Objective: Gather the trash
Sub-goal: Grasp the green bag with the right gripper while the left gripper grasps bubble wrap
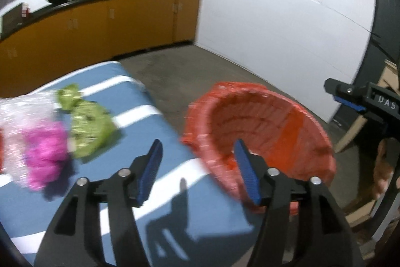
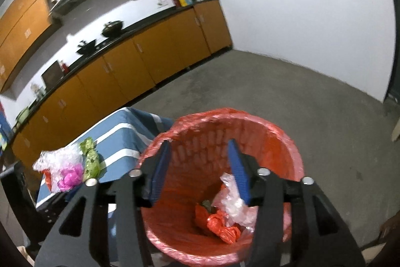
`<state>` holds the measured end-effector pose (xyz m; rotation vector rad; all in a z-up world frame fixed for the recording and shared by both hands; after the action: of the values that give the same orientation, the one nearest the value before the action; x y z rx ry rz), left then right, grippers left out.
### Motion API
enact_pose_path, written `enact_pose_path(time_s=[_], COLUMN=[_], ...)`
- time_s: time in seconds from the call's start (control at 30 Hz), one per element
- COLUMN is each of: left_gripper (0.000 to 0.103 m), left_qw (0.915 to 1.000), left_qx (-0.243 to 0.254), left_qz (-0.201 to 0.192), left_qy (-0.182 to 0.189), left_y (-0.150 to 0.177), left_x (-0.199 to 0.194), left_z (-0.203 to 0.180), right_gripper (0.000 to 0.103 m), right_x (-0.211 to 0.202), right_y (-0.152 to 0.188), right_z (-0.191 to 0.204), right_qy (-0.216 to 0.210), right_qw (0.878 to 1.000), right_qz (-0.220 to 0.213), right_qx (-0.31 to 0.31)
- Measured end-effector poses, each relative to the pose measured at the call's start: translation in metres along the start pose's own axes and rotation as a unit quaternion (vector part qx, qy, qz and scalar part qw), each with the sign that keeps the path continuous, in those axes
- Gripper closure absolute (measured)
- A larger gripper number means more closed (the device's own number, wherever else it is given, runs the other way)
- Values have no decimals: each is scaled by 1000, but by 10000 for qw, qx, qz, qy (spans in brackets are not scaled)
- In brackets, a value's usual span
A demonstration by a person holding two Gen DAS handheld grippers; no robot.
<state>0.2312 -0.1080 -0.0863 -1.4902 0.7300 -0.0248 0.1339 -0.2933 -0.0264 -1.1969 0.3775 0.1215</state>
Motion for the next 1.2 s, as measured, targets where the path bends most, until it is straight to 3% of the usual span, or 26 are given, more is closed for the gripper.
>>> enact_pose_path(time_s=[0.23, 0.4, 0.6, 0.87, 1.0, 1.17, 1.2], left_gripper=[36, 36, 36, 32, 24, 22, 22], left_qw=[9940, 9799, 9626, 9515, 9492, 9476, 9468], left_qx=[-215, -550, -820, -1030, -1222, -1405, -1430], left_qz=[-270, -477, -662, -864, -965, -992, -969], left_qy=[-1038, -1860, -2498, -2768, -2733, -2693, -2715], left_y=[6, 10, 14, 7, -3, -17, -18], left_x=[-43, -80, -115, -128, -119, -99, -95], left_z=[74, 136, 192, 228, 242, 255, 257], right_gripper=[52, 52, 52, 52, 48, 49, 55], right_x=[26, 55, 100, 167, 185, 192, 192], right_y=[10, 23, 49, 83, 94, 104, 104], right_z=[83, 139, 207, 244, 250, 248, 247], right_qy=[-824, -1292, -1679, -1527, -1451, -1405, -1407], right_qw=[9943, 9862, 9733, 9644, 9598, 9540, 9539], right_qz=[233, 482, 868, 1456, 1673, 1878, 1869], right_qx=[-633, -915, -1305, -1595, -1726, -1867, -1879])
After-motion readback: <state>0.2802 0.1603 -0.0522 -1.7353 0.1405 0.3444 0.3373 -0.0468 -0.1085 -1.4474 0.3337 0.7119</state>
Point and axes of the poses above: each gripper's, at about its wrist camera, not at the fingertips, and x roughly the way its jaws point, z to its left, y to its underside, the point moved 1 cm from there along x, roughly the way its jaws point, and after that the axes turned 13 degrees about -z, right-handed, at the moved point
